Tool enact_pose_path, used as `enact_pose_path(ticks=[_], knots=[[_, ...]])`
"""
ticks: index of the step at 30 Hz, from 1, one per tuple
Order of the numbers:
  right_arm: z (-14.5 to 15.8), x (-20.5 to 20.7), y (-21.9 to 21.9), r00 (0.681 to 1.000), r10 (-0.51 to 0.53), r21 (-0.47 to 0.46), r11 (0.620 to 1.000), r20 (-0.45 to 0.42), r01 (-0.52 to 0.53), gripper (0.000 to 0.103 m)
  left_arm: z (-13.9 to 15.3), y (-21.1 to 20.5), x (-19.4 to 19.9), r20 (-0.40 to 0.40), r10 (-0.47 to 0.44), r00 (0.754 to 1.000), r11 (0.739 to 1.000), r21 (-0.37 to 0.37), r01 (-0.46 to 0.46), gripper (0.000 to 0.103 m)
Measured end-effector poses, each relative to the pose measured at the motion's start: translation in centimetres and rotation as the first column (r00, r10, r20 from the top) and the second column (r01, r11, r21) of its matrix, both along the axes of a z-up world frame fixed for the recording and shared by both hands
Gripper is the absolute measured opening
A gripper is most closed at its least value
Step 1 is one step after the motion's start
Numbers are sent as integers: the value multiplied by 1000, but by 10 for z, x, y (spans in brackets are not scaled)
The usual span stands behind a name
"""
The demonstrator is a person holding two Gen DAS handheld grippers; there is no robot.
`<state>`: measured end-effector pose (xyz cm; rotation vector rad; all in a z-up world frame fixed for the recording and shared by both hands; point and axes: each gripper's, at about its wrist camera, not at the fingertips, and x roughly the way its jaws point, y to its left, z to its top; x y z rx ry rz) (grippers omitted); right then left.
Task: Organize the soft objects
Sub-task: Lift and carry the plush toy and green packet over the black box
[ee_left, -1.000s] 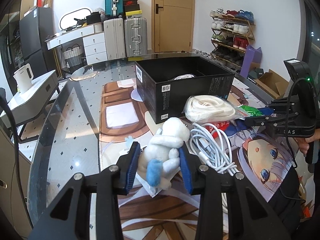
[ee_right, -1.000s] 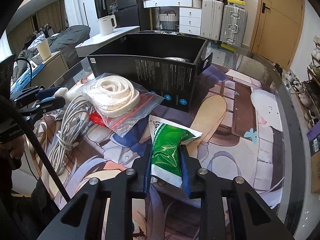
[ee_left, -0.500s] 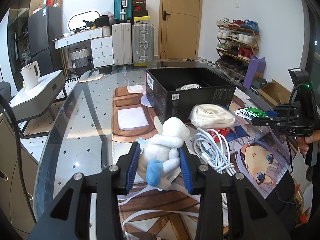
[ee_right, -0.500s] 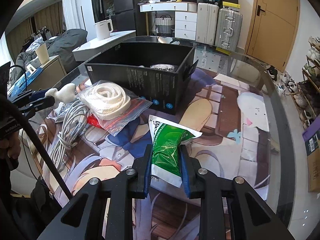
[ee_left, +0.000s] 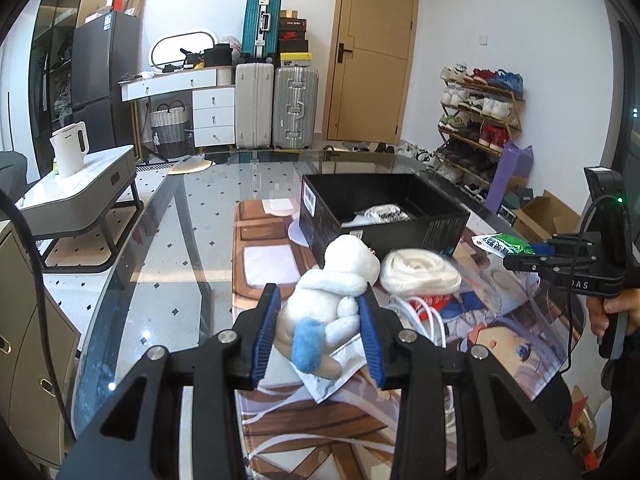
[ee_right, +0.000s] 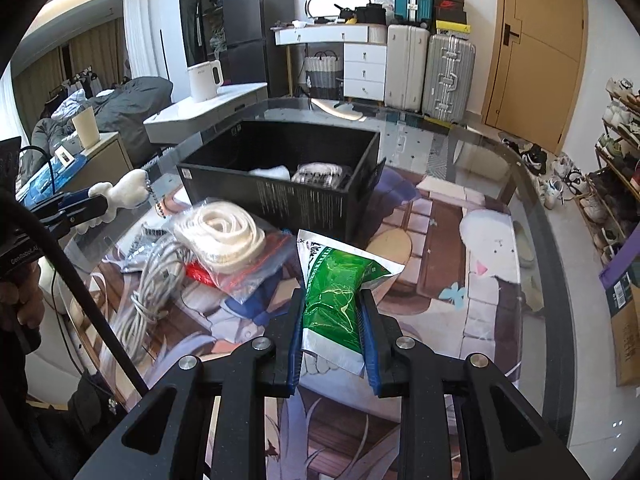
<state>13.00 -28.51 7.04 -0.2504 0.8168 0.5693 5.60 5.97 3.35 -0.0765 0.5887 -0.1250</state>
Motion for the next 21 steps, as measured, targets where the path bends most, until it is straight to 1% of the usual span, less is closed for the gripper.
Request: enact_pose_path(ticks=[6,17,21], knots=[[13,-3,7,999,1,40,999,32,-2,25,8,0,7,24,3,1000,1000,-17,-2,37],[30,5,35,998,34,49,998,55,-37,25,23,-11,30,52,-10,999,999,-36,12,37],[35,11,39,997,35,56,998,66,-38,25,28,-14,39,57,-11,998,999,-37,13,37]])
